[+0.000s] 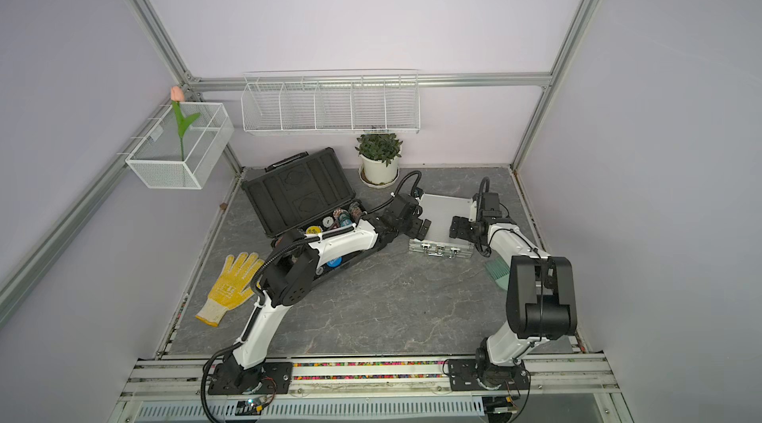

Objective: Close the poker set cases
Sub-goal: Move the poker set case to the center of the board.

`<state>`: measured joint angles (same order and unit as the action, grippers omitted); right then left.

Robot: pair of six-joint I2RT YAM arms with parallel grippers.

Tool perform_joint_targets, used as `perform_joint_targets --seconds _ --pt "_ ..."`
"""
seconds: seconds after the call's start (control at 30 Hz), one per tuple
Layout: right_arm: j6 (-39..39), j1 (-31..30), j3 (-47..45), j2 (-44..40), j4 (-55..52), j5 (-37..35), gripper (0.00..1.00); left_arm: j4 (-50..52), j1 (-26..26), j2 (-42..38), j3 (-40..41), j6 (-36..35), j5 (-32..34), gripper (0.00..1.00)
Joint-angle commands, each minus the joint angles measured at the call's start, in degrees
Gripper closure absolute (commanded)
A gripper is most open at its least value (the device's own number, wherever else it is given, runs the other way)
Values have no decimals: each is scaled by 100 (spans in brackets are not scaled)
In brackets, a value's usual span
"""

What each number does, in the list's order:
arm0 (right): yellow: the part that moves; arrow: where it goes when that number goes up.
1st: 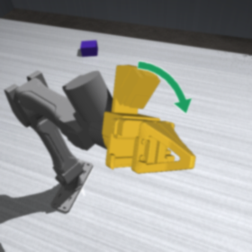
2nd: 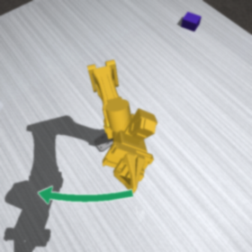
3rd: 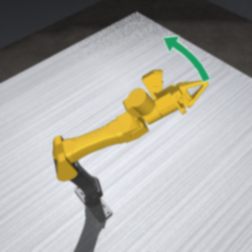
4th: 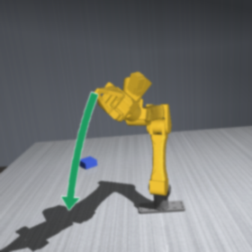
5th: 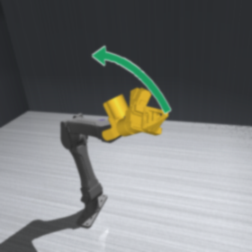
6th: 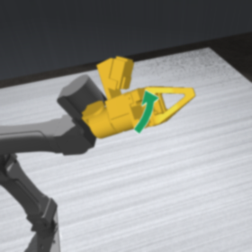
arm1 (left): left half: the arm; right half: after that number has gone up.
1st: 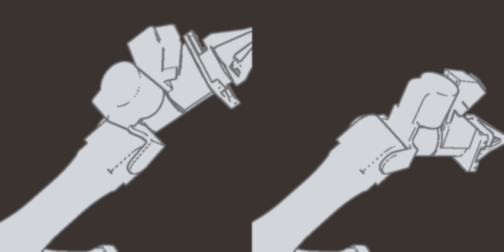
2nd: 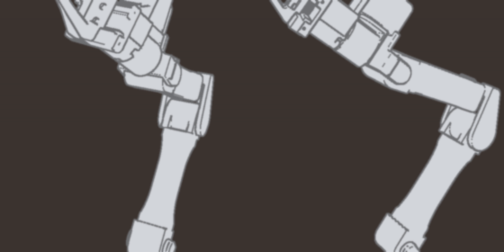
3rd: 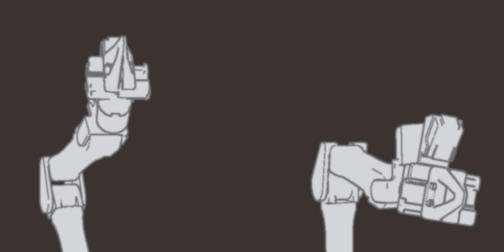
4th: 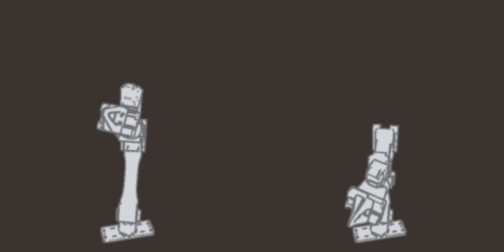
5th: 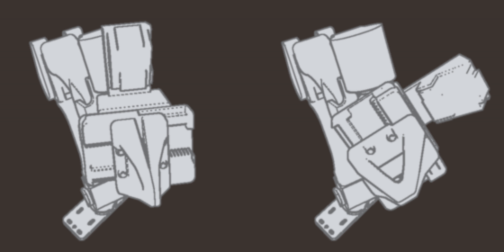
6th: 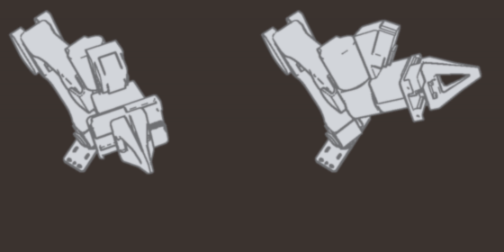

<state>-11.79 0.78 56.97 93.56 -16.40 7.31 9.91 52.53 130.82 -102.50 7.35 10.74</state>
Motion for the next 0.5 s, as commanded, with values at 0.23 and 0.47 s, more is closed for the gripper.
perform_joint_targets --seconds 0.23,0.47 --pt "91 -388 837 821 70 686 11 239 -243 -107 113 367 21 0" --pt "50 -533 1350 1225 13 586 11 326 -297 -191 202 343 101 0"
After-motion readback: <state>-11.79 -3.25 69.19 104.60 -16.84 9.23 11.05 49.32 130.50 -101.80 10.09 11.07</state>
